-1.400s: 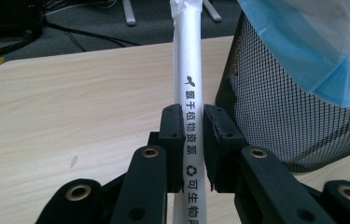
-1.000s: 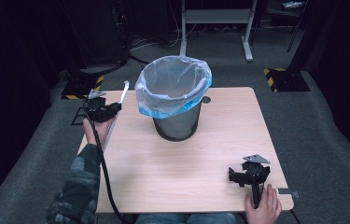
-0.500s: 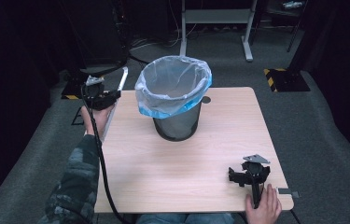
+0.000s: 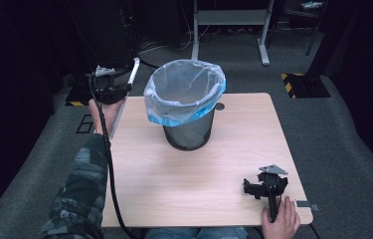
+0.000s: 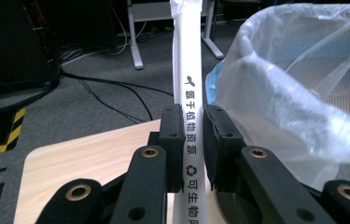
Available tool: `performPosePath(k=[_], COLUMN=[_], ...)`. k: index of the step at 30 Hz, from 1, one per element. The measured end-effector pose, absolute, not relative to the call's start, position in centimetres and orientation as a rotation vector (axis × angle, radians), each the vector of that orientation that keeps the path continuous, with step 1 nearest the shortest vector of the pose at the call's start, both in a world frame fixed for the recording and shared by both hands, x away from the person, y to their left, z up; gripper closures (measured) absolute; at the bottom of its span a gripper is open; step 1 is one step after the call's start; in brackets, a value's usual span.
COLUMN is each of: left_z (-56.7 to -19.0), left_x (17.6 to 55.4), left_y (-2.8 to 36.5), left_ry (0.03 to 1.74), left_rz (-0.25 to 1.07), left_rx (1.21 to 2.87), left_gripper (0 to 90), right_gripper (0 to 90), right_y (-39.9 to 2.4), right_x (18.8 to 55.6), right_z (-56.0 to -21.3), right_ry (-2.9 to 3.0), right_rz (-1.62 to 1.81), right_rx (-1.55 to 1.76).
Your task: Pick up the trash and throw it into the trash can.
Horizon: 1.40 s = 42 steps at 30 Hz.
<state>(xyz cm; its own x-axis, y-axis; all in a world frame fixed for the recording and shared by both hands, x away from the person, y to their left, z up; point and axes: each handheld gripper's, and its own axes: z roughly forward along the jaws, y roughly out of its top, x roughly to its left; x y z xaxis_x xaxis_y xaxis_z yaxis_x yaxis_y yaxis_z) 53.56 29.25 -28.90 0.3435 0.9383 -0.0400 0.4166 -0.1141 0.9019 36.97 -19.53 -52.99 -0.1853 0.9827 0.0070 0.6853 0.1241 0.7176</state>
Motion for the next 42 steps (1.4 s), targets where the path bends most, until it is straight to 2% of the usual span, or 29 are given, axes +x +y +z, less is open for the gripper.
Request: performPosePath(k=[16, 42], left_z=[-25.0, -19.6], left_x=[54.2, 55.8], left_y=[27.8, 20.3], left_ry=[1.169, 0.983], left_rz=[0.765, 0.801], left_rx=[1.675, 1.719], left_gripper=[78.1, 78.0], right_gripper=[0.0, 0.0], right_y=[-19.5, -19.5], right_x=[37.0, 37.0], right_z=[-53.0, -53.0], right_ry=[1.932, 1.931], right_rz=[0.823, 0.825], right_rx=[1.607, 1.610])
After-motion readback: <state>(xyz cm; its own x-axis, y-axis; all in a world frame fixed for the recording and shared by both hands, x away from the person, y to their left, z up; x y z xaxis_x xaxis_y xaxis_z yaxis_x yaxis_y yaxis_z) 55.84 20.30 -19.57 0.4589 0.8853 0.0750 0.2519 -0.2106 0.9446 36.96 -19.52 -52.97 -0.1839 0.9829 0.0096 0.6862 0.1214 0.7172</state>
